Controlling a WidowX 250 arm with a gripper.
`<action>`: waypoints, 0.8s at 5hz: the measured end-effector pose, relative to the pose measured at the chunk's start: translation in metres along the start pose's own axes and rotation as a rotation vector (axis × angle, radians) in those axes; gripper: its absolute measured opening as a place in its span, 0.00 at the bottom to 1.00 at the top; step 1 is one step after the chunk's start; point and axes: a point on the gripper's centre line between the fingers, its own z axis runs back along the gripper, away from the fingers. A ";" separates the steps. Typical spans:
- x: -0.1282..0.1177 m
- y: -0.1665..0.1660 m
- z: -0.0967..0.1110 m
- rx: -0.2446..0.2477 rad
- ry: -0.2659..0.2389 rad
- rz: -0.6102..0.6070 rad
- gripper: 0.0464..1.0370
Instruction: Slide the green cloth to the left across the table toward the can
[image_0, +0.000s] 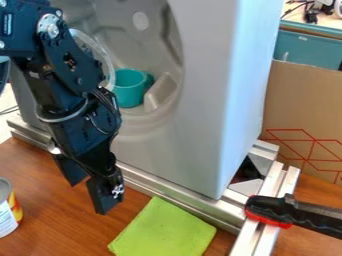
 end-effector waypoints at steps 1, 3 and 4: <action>-0.002 -0.001 -0.003 -0.004 0.013 0.000 0.96; 0.021 -0.007 -0.051 -0.032 0.066 -0.019 0.97; 0.030 -0.010 -0.077 0.001 0.106 0.000 0.97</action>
